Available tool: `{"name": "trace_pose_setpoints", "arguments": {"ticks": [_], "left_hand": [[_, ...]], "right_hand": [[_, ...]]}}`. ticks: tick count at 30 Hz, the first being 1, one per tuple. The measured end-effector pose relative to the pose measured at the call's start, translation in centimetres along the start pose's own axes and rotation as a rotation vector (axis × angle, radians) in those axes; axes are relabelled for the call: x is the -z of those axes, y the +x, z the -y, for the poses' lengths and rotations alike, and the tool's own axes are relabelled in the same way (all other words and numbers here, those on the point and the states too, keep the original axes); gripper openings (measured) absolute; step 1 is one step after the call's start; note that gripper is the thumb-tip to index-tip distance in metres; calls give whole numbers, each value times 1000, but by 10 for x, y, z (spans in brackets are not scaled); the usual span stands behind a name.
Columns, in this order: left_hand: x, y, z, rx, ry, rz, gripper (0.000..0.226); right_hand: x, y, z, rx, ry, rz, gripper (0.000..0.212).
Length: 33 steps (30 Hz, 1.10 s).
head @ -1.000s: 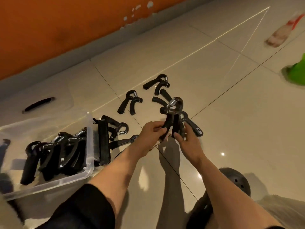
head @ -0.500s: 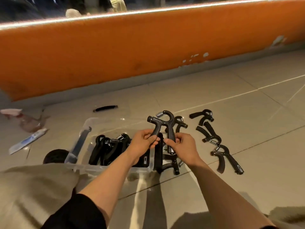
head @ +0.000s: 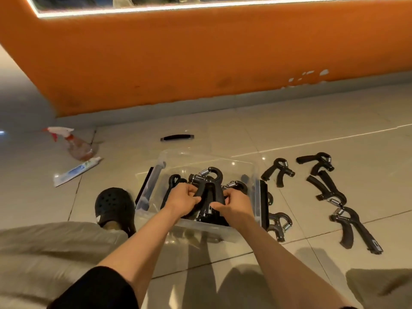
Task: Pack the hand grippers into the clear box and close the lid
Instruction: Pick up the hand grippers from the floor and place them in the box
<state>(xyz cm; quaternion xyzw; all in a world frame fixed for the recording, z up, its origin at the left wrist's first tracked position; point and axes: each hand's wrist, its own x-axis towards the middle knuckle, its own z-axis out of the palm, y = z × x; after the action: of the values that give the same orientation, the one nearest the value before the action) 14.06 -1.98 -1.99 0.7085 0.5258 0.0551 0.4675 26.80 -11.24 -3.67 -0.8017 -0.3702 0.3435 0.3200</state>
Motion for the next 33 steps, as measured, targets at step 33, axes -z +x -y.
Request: {"name": "trace_pose_setpoints", "arguments": {"ticks": [33], "left_hand": [[16,75,42,10,228,295,48]], "right_hand": [[-53,33,13,-180,-512,-31,37]]}}
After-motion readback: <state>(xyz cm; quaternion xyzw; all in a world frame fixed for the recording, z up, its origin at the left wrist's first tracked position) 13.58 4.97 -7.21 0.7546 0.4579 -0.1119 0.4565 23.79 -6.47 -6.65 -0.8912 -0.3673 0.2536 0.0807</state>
